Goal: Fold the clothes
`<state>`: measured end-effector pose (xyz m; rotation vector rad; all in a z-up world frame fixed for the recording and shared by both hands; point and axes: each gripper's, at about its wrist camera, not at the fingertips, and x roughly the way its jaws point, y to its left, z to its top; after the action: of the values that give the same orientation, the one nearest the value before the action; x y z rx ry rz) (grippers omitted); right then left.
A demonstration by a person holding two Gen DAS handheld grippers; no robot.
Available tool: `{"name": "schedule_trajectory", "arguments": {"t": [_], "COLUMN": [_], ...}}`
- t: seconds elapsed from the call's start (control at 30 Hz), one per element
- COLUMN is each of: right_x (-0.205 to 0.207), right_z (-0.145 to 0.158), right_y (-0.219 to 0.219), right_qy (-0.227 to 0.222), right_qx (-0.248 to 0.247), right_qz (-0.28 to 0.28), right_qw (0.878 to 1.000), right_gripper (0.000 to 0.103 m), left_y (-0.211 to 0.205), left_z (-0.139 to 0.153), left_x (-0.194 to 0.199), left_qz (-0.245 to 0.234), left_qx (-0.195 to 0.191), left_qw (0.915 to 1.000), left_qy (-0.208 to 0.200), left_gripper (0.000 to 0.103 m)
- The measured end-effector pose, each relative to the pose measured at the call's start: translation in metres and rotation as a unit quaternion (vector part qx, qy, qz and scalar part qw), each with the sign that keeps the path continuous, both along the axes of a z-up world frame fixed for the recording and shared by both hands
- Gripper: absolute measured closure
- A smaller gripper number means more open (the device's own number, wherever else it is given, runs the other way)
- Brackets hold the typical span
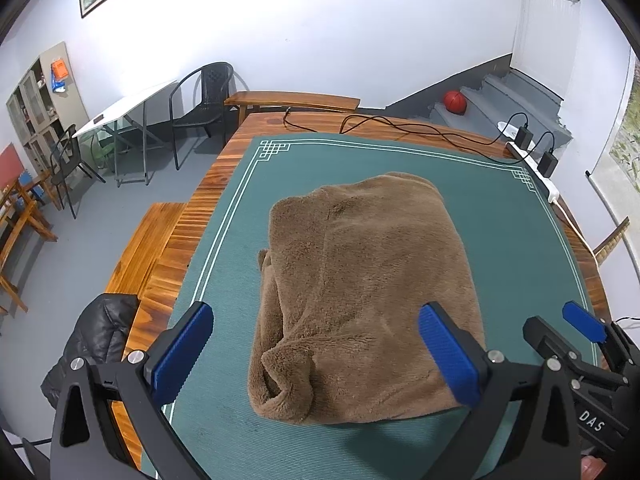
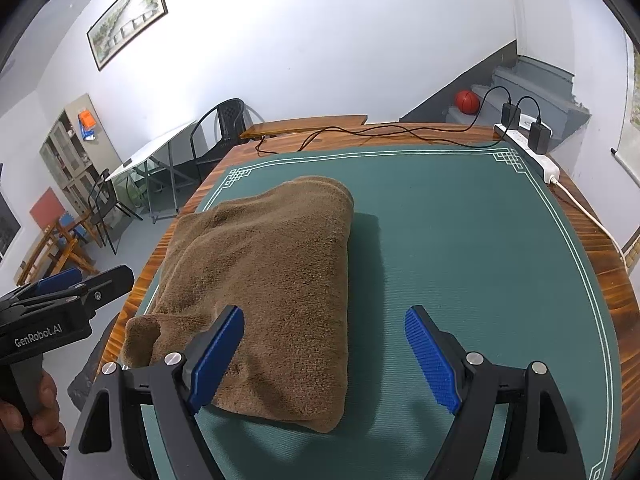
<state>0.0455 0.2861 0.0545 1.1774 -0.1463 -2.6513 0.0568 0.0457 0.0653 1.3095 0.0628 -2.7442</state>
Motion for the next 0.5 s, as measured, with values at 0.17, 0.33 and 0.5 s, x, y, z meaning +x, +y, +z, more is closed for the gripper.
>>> {"name": "schedule_trajectory", "arguments": {"t": [0.17,0.33,0.5], "right_x": [-0.0019,-0.0034,-0.0033], "right_z": [-0.0002,-0.001,0.0003], "right_y": [-0.0017,-0.0039,-0.0055], "right_qy": [-0.001,-0.003,-0.002], "right_qx": [-0.001,0.0,0.002], "right_qz": [0.003,0.007,0.01], "right_qw": [1.0,1.0,1.0], "right_gripper": [0.019,0.019,0.019], "left_y": [-0.0014,-0.0026,-0.0062], "left_z": [-0.0008,-0.0004,0.0006], "left_x": [-0.0011,-0.0002,0.0], "left_qz": [0.003,0.002,0.006], "left_qx": [-0.001,-0.001,0.012], "left_qw": [1.0,1.0,0.9999], "left_qy": [-0.002,-0.001,-0.001], "left_gripper": [0.0,0.0,0.0]}}
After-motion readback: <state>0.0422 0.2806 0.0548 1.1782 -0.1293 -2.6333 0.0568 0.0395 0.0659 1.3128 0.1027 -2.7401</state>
